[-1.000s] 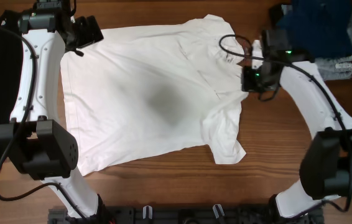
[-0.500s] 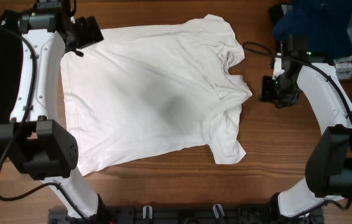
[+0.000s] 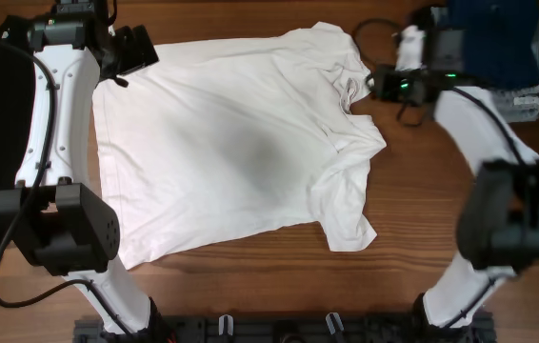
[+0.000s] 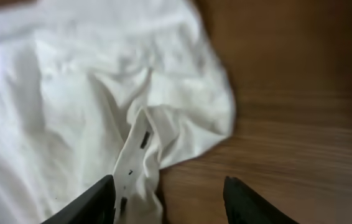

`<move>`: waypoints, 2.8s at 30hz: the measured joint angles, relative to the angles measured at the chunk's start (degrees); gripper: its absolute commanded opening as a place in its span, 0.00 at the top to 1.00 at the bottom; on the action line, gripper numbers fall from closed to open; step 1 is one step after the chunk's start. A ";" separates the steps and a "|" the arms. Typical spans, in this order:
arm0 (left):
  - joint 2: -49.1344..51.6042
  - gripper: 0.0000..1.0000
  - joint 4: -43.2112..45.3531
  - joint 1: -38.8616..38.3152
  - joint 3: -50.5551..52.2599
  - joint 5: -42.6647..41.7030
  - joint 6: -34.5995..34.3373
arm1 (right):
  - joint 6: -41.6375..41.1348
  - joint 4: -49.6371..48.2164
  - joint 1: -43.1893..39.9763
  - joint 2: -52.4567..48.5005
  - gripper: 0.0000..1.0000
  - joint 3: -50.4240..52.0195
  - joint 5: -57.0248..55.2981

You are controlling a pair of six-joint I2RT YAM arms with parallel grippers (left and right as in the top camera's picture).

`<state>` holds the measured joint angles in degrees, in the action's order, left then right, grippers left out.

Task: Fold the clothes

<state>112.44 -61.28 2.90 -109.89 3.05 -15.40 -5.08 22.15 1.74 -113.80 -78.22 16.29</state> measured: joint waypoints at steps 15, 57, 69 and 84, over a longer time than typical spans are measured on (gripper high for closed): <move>0.00 0.00 -0.83 0.00 0.00 -0.02 0.00 | -5.01 -2.08 5.95 -10.08 0.52 -6.32 -2.27; 0.00 0.00 -0.90 0.00 0.00 -0.02 0.00 | -8.35 -8.94 4.70 -10.08 0.73 -6.71 -10.36; 0.00 0.00 -0.87 0.00 0.00 -0.02 0.00 | -4.24 -9.60 5.99 -10.08 0.70 -6.71 -9.44; 0.00 0.00 -0.90 0.00 0.00 0.00 0.00 | -4.68 -8.04 5.99 -12.90 0.93 -7.34 -8.61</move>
<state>112.44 -62.17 2.90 -109.89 3.05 -15.40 -9.76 14.11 7.73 -126.69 -85.56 7.68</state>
